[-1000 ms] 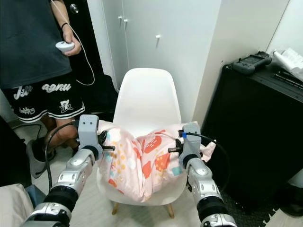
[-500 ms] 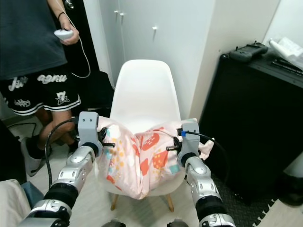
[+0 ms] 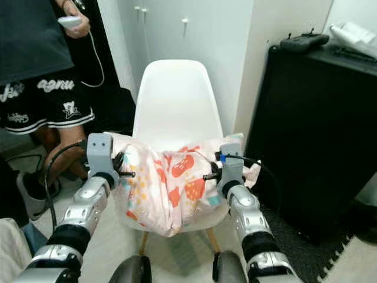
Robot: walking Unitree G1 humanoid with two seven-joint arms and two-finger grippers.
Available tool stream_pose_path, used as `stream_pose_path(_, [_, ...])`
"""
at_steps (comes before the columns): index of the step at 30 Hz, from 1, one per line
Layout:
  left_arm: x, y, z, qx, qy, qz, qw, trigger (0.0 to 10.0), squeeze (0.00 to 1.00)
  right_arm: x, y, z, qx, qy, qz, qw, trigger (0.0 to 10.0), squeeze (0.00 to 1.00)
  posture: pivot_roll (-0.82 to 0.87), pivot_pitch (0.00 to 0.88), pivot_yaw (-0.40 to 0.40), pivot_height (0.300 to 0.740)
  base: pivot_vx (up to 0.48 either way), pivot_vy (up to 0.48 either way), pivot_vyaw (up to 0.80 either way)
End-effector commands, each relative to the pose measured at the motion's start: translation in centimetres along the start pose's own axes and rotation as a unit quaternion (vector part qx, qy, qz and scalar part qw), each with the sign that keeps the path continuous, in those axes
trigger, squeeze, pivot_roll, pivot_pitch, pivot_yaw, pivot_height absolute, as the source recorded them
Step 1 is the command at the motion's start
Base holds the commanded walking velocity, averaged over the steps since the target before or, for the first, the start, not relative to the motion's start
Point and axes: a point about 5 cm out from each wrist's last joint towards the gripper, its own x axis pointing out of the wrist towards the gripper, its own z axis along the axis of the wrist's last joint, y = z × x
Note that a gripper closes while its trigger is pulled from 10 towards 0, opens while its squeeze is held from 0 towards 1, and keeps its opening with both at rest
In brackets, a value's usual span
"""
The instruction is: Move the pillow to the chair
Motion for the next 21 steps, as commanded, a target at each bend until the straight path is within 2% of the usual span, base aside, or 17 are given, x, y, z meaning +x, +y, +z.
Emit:
stream_pose_path(1, [-0.09, 0.16, 0.39, 0.01, -0.013, 0.001, 1.0, 10.0, 0.0, 0.44, 1.17, 0.16, -0.008, 0.002, 0.027, 1.0, 10.0, 0.0, 0.1, 0.092, -0.064, 0.596, 0.0, 0.0, 0.0])
stream_pose_path(5, [-0.17, 0.39, 0.47, 0.011, -0.015, 0.003, 1.0, 10.0, 0.0, 0.46, 1.71, -0.06, -0.001, 0.002, 0.043, 0.999, 10.0, 0.0, 0.1, 0.1, -0.07, 0.586, 0.0, 0.0, 0.0])
stream_pose_path(7, [-0.15, 0.59, 0.56, 0.013, -0.015, 0.005, 1.0, 10.0, 0.0, 0.59, 1.88, -0.12, -0.014, 0.009, 0.044, 0.999, 10.0, 0.0, 0.1, 0.107, -0.071, 0.571, 0.0, 0.0, 0.0])
stream_pose_path(21, [-0.53, 0.83, 0.44, 0.013, -0.016, 0.013, 1.0, 10.0, 0.0, 0.78, 1.86, 0.04, -0.015, 0.007, 0.047, 0.999, 10.0, 0.0, 0.11, 0.107, -0.078, 0.571, 0.0, 0.0, 0.0])
